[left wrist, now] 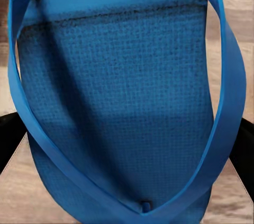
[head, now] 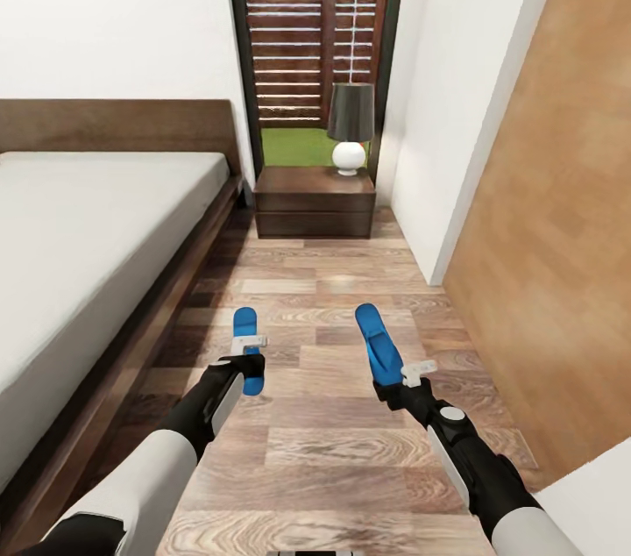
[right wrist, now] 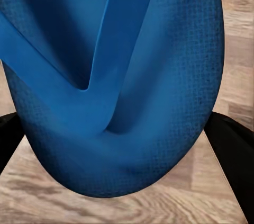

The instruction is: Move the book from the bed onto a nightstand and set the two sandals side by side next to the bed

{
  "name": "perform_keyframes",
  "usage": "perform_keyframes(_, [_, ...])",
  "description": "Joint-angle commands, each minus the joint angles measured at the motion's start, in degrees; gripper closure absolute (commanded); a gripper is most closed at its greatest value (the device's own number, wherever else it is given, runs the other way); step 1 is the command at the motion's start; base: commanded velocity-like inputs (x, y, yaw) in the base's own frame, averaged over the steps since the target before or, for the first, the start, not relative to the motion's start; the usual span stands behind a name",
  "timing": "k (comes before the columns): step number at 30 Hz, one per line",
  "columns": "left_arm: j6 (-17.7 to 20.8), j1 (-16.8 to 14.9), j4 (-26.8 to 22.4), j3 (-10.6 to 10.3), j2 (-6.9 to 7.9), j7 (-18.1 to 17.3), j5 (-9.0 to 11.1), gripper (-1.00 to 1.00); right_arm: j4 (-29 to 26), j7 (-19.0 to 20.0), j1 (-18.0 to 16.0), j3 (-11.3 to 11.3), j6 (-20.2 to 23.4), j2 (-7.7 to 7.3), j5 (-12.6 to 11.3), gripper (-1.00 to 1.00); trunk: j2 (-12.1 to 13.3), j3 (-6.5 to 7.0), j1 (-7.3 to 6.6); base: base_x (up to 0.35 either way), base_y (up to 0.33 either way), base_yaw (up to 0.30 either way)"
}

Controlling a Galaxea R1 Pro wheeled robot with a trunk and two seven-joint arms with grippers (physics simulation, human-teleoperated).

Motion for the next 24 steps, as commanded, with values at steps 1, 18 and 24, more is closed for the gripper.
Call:
perform_keyframes(1, [0.25,-0.02,-0.10,-0.33,0.04,0.53,0.56,1.00,-0.12,0.04,-0.02,0.12,0.33,-0.05,-0.30,1.00,-0.02,-0.05,0.02,0.329,0.000,0.000])
perform_keyframes(18, [0.25,-0.02,-0.09,-0.29,0.04,0.53,0.57,1.00,-0.14,0.04,-0.02,0.13,0.33,-0.05,-0.30,1.00,-0.02,-0.05,0.02,0.329,0.000,0.000])
perform_keyframes(24, [0.25,-0.02,-0.09,-0.30,0.04,0.53,0.56,1.00,-0.14,0.04,-0.01,0.16,0.33,-0.05,-0.30,1.00,-0.02,-0.05,0.02,0.330,0.000,0.000])
